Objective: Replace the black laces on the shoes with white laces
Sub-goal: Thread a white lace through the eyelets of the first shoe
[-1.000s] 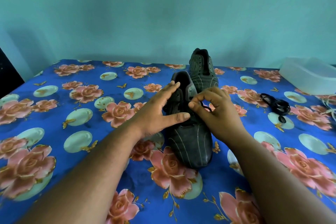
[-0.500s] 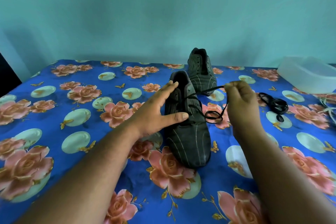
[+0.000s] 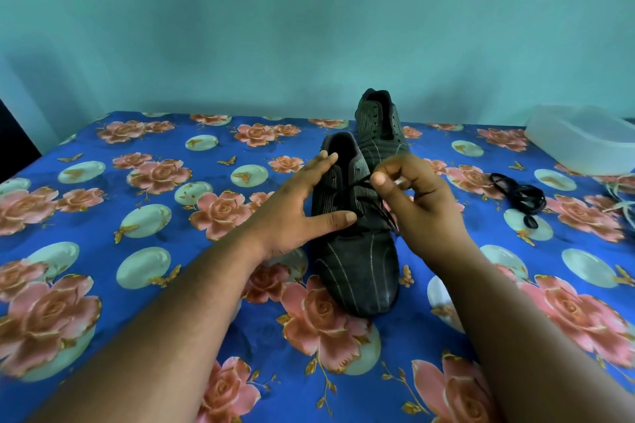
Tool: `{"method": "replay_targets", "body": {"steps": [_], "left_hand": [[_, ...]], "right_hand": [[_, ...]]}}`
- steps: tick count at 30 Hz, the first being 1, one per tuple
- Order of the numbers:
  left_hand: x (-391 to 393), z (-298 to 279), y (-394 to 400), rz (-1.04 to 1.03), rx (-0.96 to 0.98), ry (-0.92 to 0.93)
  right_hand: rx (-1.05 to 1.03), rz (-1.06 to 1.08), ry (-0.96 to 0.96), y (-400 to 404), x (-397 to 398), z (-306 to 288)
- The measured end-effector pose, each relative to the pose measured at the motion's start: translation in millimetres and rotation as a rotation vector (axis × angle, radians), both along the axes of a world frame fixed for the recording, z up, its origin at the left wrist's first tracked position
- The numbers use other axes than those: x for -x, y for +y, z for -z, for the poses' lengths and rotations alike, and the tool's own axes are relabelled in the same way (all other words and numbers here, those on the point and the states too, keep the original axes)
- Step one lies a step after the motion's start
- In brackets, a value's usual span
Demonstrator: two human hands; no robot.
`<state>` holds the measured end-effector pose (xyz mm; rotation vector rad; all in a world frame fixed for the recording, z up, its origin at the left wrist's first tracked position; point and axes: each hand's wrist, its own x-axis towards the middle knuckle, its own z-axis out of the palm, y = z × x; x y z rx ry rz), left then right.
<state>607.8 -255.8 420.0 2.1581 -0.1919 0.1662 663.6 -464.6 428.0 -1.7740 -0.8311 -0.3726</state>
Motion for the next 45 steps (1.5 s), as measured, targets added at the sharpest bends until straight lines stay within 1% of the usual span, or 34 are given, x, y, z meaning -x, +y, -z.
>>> {"method": "replay_targets", "body": {"steps": [2, 6, 8, 10, 15, 18, 20, 22, 24, 28, 32, 35, 39, 41, 45], "left_hand": [[0.4, -0.7, -0.4, -0.006, -0.005, 0.005], [0.2, 0.2, 0.3, -0.005, -0.009, 0.005], [0.0, 1.0, 0.3, 0.005, 0.006, 0.007], [-0.1, 1.4, 1.1, 0.007, 0.007, -0.004], [-1.6, 1.7, 1.3, -0.032, 0.037, -0.136], [-5.9, 4.3, 3.6, -0.136, 0.036, -0.278], [-7.0, 5.9, 4.0, -0.156, 0.011, -0.341], [-5.9, 6.4, 1.9, -0.144, 0.002, -0.377], [-4.8, 5.9, -1.3, -0.129, 0.013, -0.371], [-5.1, 6.2, -4.4, -0.094, 0.056, -0.314], [-3.5, 4.7, -6.0, -0.090, 0.043, -0.306], [-4.0, 6.0, -5.8, -0.089, 0.023, -0.305], [-4.5, 6.6, -5.0, -0.094, 0.025, -0.302], [-4.1, 6.5, -5.6, -0.094, 0.031, -0.302], [-4.6, 6.6, -7.3, -0.114, 0.038, -0.306]], "right_hand": [[-0.200, -0.053, 0.127, -1.5, 2.8, -4.5], [-0.491, 0.091, 0.262, -6.6, 3.9, -17.0], [-0.543, 0.195, 0.303, -13.6, -1.6, -18.8], [-0.538, 0.291, 0.319, -19.5, -5.5, -18.1], [-0.428, 0.484, 0.303, -21.0, -15.6, -8.7], [-0.191, 0.574, 0.262, -20.2, -19.1, -0.6], [-0.043, 0.537, 0.254, -15.8, -18.1, 2.5], [0.013, 0.441, 0.237, -10.8, -16.3, 4.3], [0.038, 0.385, 0.198, -7.6, -16.9, 7.2], [-0.025, 0.384, 0.235, -8.9, -17.1, 5.8], [-0.049, 0.431, 0.206, -13.9, -16.4, 1.3], [-0.020, 0.315, 0.165, -9.0, -17.6, 6.7], [0.183, 0.121, -0.003, 2.0, -12.0, 16.1], [0.260, 0.063, 0.001, 5.0, -9.9, 17.4], [0.311, 0.015, 0.061, 2.4, -15.1, 21.4]]}}
